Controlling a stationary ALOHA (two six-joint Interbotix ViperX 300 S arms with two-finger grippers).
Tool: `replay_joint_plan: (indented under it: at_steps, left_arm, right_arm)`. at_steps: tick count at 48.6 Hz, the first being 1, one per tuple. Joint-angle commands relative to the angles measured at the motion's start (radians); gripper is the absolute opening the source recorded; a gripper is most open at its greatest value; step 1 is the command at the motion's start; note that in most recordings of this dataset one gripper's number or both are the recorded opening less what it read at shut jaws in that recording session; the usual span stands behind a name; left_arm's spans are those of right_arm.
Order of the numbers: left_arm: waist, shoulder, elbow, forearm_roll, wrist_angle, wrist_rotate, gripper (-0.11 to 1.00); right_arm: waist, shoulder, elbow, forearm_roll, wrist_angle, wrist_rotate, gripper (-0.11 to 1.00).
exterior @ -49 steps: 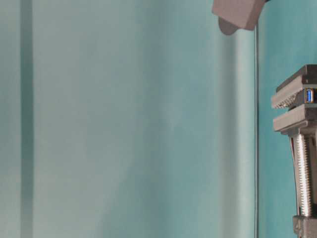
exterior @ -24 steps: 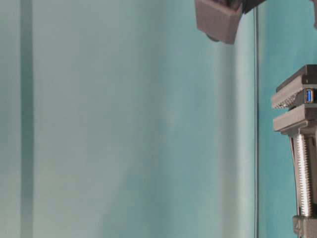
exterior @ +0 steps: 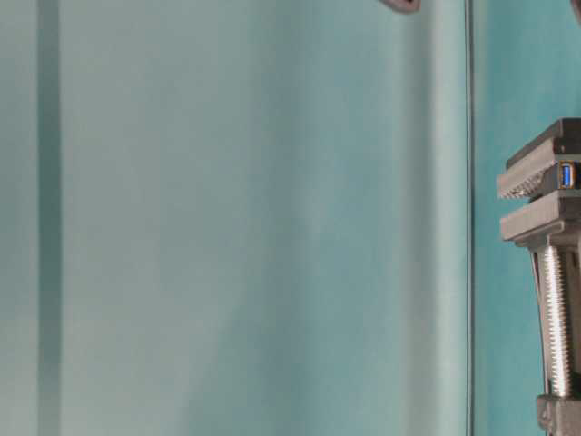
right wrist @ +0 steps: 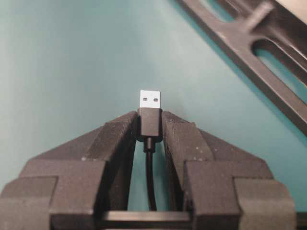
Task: Insert the USB cable into the fixed female connector.
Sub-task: 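Swing the right gripper with the USB plug toward the vise jaws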
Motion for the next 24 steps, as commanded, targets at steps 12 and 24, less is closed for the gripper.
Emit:
replay_joint_plan:
  at_steps: [12, 24]
  left_arm:
    - [0.003, 0.012, -0.011, 0.002, -0.011, -0.009, 0.93]
    - [0.003, 0.012, -0.005, 0.002, -0.006, -0.009, 0.93]
  right_arm:
    - [0.049, 0.060, -0.149, 0.325, -0.132, -0.123, 0.21]
    - [0.061, 0.112, -0.262, 0.488, -0.244, -0.224, 0.21]
